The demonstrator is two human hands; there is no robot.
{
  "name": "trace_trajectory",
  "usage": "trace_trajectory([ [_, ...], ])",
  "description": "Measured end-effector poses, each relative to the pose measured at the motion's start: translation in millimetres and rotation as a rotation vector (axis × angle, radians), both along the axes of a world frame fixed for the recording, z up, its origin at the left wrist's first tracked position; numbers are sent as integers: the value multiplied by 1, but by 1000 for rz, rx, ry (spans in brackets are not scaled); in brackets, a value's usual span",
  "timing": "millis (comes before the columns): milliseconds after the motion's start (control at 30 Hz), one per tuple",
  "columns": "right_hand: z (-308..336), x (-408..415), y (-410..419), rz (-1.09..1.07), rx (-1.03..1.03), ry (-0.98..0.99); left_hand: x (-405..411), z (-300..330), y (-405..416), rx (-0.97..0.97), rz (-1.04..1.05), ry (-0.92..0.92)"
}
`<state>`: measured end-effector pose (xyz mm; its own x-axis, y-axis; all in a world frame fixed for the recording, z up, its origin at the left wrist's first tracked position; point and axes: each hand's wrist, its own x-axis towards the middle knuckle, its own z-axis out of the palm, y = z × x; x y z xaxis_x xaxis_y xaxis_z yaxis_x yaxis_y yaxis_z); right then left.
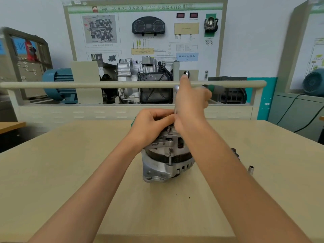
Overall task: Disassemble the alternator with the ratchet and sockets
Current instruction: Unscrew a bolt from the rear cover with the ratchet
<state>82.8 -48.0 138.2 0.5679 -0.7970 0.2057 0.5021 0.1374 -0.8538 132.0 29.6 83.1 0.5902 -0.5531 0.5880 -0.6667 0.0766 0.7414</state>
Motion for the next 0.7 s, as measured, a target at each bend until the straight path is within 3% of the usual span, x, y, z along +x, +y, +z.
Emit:
trace_trajectory([
  [67, 11, 2, -5, 144, 94, 27, -1, 1, -1, -5, 1, 12],
  [267, 25, 1, -20, 502, 98, 130, 1, 1, 2, 67, -22, 110],
  [533, 28, 7, -39, 1116, -95, 307, 3, 4, 4, 157, -107, 159],
  [600, 27, 5, -37, 1066, -74, 263, 3, 3, 2, 119, -91, 170],
  [700, 20, 11, -24, 602, 87, 120, 1, 2, 1, 76, -78, 158],
])
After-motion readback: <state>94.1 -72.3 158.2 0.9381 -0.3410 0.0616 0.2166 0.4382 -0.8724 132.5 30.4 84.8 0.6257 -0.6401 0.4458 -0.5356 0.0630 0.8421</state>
